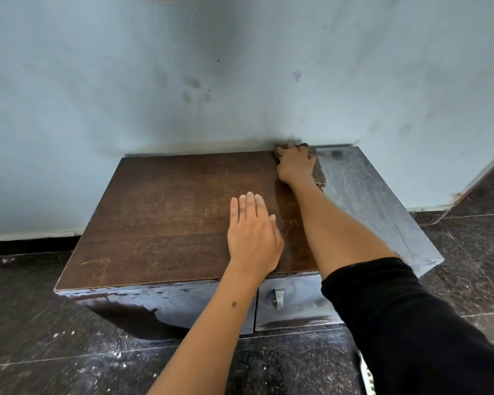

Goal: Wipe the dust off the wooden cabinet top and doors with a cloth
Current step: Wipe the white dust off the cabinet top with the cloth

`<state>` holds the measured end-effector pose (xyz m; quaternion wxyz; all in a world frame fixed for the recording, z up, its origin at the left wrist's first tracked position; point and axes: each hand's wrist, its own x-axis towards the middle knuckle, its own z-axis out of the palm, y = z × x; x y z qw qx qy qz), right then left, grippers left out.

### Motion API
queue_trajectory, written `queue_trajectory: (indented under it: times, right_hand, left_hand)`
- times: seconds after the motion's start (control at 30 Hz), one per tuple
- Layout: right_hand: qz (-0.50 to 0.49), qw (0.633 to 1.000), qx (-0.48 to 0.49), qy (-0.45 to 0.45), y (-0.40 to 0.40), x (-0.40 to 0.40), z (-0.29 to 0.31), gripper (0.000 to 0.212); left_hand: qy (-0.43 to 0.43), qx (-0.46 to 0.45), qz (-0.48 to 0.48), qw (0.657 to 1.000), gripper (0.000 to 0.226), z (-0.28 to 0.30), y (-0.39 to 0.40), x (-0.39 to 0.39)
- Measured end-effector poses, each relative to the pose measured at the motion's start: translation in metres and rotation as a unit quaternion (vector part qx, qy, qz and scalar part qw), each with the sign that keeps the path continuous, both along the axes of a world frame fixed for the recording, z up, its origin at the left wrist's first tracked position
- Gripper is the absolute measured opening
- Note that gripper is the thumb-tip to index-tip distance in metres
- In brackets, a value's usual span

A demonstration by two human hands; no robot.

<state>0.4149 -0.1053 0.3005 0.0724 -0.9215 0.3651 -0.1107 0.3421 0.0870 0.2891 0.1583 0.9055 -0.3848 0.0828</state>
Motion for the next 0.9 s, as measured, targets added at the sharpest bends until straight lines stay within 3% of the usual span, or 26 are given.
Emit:
queue_trajectory:
  times: [0.17, 0.43, 0.8, 0.9]
  right_hand:
    - [0.105, 0.994, 0.017, 0.014, 0.001, 0.011, 0.0, 0.049]
    - [0.021, 0.999, 0.029, 0.028, -0.047, -0.026, 0.005, 0.051]
    - [-0.032, 0.997, 0.015, -0.073, 0.041, -0.143, -0.02, 0.042]
    - [-0.039, 0.996, 0.021, -0.073, 0.041, -0.142, -0.02, 0.041]
  left_hand:
    - [0.023, 0.029, -0.01, 0.999, 0.056, -0.012, -0.013, 0.002]
    - [0.011, 0.013, -0.015, 1.0, 0.059, -0.013, -0.012, 0.001]
    - [0.006, 0.01, -0.006, 1.0, 0.058, -0.016, -0.012, 0.001]
    - [0.005, 0.01, -0.006, 1.0, 0.058, -0.015, -0.013, 0.001]
